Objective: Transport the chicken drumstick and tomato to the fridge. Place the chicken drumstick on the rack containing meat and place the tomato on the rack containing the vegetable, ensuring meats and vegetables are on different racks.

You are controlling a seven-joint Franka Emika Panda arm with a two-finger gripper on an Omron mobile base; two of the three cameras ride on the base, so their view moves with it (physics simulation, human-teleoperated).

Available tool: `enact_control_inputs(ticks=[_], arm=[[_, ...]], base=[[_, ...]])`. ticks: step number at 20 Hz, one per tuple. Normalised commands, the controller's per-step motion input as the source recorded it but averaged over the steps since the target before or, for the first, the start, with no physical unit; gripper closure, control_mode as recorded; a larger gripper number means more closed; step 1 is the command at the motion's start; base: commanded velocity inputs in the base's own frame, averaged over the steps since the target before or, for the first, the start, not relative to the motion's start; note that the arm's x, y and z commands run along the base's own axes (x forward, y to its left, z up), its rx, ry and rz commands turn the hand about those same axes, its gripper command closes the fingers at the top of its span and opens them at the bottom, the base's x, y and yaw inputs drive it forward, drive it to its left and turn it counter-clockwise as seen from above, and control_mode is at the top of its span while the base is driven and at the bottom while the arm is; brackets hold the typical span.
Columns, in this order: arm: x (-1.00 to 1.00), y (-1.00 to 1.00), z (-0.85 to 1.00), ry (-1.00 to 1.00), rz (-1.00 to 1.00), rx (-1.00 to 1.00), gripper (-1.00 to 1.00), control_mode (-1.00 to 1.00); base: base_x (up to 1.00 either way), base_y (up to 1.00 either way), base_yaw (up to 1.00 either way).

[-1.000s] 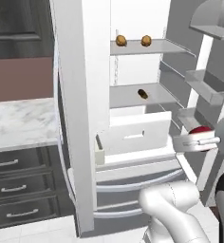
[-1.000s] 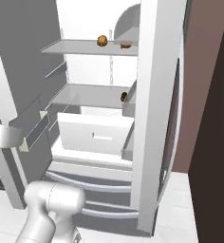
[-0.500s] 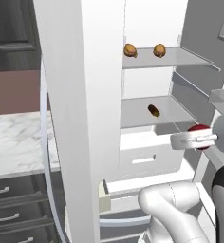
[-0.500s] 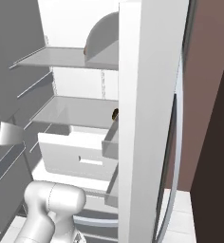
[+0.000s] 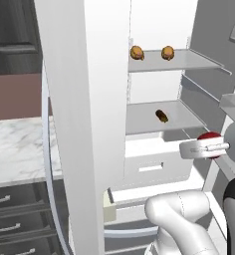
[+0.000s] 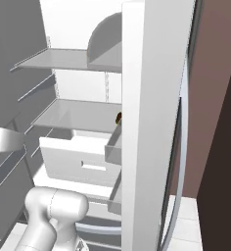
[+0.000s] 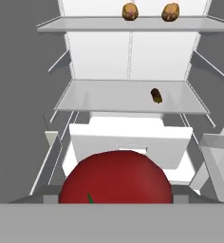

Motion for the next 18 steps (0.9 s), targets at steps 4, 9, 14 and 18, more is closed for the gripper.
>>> enact_control_inputs(ticks=[4,9,14,18], arm=[[0.0,0.0,0.0,0.0,0.0,0.0,1.0,1.0],[0.78,-0.37,-0.15,-0.01,0.01,0.13,1.0,-1.0],[1.0,-0.22,-0.36,0.0,0.01,0.19,1.0,-1.0],[1.0,0.03,-0.34,0.0,0.0,0.08,1.0,-1.0]], base=[[0.99,-0.24,0.0],[0.2,-0.08,0.0],[0.0,0.0,0.0],[0.0,0.0,0.0]])
